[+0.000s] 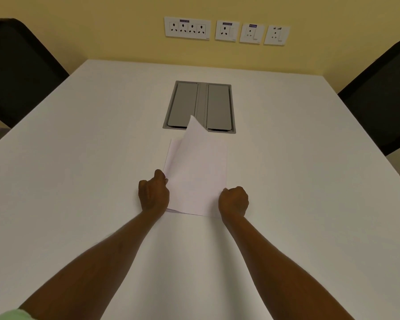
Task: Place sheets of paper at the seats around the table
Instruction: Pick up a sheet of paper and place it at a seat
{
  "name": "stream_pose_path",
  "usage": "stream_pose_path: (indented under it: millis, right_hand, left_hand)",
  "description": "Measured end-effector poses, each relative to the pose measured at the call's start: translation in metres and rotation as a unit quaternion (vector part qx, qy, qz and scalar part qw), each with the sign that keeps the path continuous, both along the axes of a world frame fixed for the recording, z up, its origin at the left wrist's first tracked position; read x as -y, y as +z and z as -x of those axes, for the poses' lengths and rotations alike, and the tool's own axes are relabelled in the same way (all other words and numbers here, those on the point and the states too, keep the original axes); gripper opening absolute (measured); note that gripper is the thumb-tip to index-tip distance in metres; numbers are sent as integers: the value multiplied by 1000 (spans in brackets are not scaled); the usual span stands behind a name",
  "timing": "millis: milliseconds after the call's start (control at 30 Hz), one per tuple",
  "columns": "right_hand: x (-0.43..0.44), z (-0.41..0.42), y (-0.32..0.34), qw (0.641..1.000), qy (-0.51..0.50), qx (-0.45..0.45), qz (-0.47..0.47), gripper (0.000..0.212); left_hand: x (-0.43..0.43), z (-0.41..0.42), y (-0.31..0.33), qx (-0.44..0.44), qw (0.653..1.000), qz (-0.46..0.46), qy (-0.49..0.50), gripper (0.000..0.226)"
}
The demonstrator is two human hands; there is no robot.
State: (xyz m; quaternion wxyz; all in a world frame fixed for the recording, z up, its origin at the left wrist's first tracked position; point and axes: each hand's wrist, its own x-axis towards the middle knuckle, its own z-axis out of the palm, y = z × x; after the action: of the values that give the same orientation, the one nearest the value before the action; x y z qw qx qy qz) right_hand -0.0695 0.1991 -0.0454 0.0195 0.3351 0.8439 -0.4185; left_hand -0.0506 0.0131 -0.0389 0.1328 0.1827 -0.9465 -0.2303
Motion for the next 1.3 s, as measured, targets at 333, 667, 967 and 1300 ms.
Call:
stream_pose_path:
  millis: [333, 667, 967, 1300]
  right_hand:
    - [-11, -1, 46, 988, -20, -87, 126, 53]
    - [-25, -69, 141, 926, 9, -231, 298, 13]
    - [-2, -206, 266, 906, 61, -296, 296, 10]
    - [37, -373, 380, 869, 123, -362, 314, 10]
  left_hand:
    - [0, -15, 54, -57, 974, -217, -20, 15]
    - [9, -103, 150, -122, 943, -306, -40, 8]
    - [26, -236, 238, -196, 935, -287, -70, 18]
    - [76, -382, 333, -207, 895, -393, -35, 27]
